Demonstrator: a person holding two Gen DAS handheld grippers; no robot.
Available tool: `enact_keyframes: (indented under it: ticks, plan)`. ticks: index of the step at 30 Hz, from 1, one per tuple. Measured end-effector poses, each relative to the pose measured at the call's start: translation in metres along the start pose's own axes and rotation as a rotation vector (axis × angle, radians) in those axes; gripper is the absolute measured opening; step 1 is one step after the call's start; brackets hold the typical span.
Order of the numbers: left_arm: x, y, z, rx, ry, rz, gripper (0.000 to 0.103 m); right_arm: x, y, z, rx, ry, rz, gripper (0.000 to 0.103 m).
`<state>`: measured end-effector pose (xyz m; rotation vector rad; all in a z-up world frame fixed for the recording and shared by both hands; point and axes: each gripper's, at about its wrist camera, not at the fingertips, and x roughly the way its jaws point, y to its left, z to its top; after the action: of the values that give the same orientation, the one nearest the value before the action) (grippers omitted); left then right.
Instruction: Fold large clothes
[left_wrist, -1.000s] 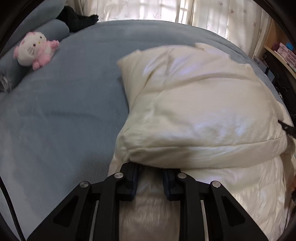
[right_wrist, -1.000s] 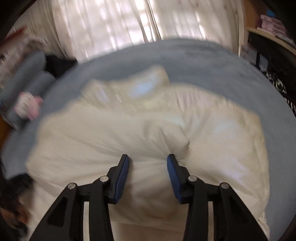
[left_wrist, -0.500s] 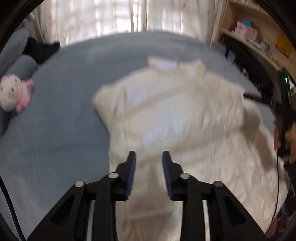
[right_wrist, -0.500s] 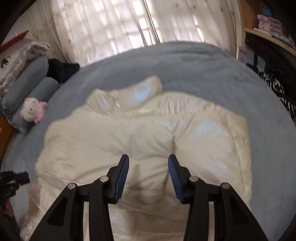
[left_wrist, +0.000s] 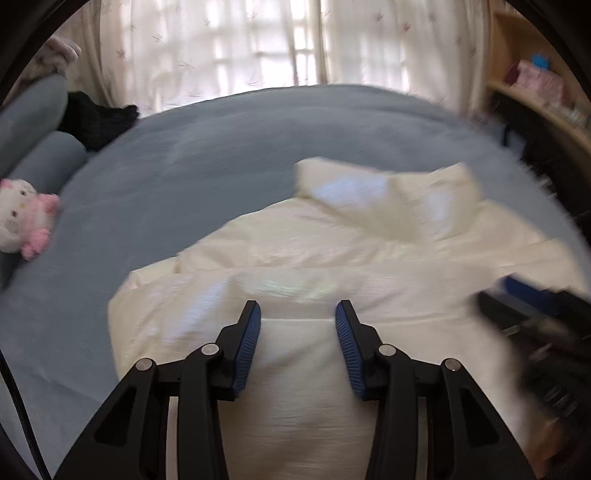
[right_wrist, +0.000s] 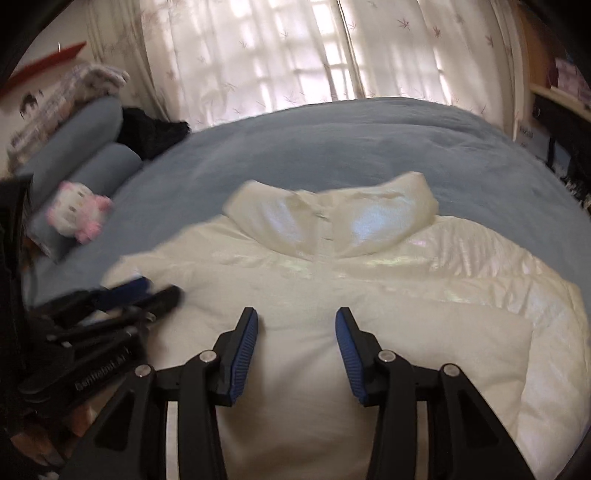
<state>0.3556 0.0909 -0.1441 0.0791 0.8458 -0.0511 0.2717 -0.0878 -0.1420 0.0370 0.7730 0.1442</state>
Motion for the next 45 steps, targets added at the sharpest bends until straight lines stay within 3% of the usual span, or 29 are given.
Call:
enact_keyframes:
  ticks: [2, 5, 11, 13, 25, 31, 38, 45]
  plan:
    - [0.007, 0.011, -0.006, -0.016, -0.003, 0.042, 0.042, 0.004, -0.014, -0.005, -0.013, -0.013, -0.059, 0.042]
    - [0.016, 0.030, -0.010, -0.063, 0.006, 0.048, 0.042, 0.005, -0.037, -0.009, -0.012, -0.019, -0.094, 0.042]
    - [0.019, 0.041, -0.022, -0.042, -0.004, 0.073, 0.042, 0.001, -0.081, -0.017, 0.062, -0.017, -0.180, 0.042]
    - [0.020, 0.043, -0.025, -0.053, -0.011, 0.083, 0.042, 0.003, -0.099, -0.023, 0.125, -0.013, -0.118, 0.050]
    - [0.012, 0.044, -0.025, -0.082, 0.015, 0.113, 0.044, 0.006, -0.093, -0.020, 0.099, 0.032, -0.160, 0.055]
    - [-0.022, 0.046, -0.024, -0.148, 0.041, 0.082, 0.048, -0.019, -0.094, -0.015, 0.165, 0.069, -0.131, 0.055]
    - [-0.095, 0.026, -0.035, -0.054, 0.003, 0.074, 0.053, -0.087, -0.088, -0.027, 0.173, 0.054, -0.071, 0.055]
    - [-0.167, 0.017, -0.061, -0.023, -0.020, 0.050, 0.064, -0.164, -0.091, -0.049, 0.185, 0.001, -0.011, 0.061]
